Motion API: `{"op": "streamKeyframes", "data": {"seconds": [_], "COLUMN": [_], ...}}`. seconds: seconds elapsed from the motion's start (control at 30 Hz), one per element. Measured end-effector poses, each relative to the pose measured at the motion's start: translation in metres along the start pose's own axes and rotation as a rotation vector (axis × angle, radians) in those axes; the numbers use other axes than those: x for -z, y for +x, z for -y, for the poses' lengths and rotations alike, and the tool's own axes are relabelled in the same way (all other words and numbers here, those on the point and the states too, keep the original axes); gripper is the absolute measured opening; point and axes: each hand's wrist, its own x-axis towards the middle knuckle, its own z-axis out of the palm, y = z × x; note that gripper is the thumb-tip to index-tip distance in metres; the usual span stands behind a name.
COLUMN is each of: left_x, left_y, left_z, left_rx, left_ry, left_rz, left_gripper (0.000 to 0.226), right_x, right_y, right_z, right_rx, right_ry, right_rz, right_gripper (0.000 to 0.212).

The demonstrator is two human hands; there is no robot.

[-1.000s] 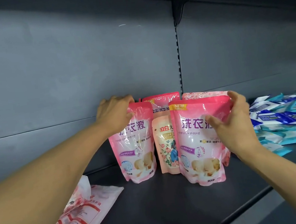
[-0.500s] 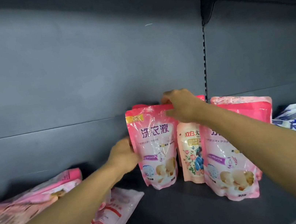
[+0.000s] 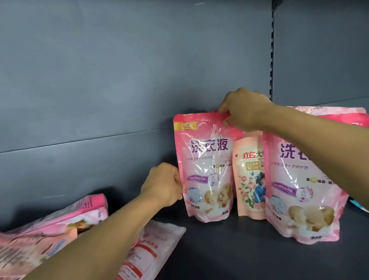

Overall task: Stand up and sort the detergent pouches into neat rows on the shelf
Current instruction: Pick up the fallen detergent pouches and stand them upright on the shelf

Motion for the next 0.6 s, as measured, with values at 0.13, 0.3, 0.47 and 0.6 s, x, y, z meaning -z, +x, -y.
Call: {"op": "streamKeyframes", "data": {"seconds": [0.13,0.3,0.47,0.6], "left_x": [-0.009,-0.007,-0.004,0.004], "left_y": [-0.001,-0.004,-0.008,-0.016], "left_z": [0.000,-0.002,-0.003,-0.007], "left_rx": [-0.012,-0.002,-0.003,-0.007], "left_ry": [-0.019,-0.009,-0.019,-0.028], "left_rz": [0.003,0.018,0.027,0.032], "left_gripper": [0.010,0.011,0.010,0.015], "right_x": [-0.003,-0.006,-0.007,-0.004], "right_y": [0.000,0.000,0.000,-0.003], "right_z": [0.001,-0.002,-0.005,-0.004], "right_rx": [0.029,0.047,0.076,0.103], "right_ry": [-0.003,0.040,0.086,0.128], "right_rz": [-0.037,-0.036,-0.009,0.006], "right_gripper": [0.018,0.022,0.015,0.018]}}
